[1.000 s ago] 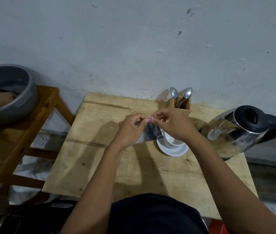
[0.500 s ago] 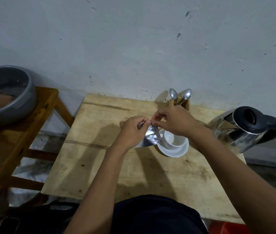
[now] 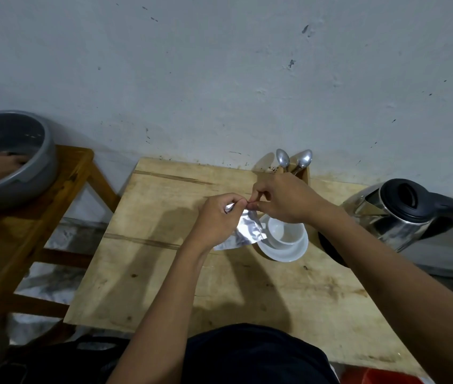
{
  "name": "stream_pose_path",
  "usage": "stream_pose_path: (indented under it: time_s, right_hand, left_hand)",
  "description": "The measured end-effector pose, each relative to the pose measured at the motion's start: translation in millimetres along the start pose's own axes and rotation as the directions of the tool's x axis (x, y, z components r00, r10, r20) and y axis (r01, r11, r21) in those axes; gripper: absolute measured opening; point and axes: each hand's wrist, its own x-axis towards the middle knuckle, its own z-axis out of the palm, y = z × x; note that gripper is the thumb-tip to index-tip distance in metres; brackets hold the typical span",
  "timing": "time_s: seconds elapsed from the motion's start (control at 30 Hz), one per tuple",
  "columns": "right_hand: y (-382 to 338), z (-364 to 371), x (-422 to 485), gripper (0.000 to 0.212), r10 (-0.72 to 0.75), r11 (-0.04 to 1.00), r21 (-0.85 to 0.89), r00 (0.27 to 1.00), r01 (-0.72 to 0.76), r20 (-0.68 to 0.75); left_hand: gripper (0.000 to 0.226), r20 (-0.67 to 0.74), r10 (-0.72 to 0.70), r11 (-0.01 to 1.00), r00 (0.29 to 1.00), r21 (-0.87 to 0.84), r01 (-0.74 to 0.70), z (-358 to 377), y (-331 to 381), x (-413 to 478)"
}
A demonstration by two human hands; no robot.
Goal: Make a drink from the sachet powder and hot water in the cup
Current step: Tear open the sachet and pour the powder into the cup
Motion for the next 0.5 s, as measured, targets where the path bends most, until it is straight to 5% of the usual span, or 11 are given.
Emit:
stream_pose_path:
  time_s: [0.23, 0.5]
  right_hand:
    - [-6.5, 14.4, -3.3, 0.003, -0.164, 0.981, -0.136, 0.967, 0.139, -0.193]
    - [0.3, 18.8, -6.3, 0.011, -0.151, 0.974, -0.203, 0.949, 0.095, -0.278]
  left_hand:
    - [0.021, -0.035, -0.136, 0.963, 0.99, -0.238, 0.124, -2.1, 6.3, 3.1]
    - [0.021, 0.047, -0.112, 0.979, 0.993, -0.164, 0.118, -8.1, -0.6, 5.8]
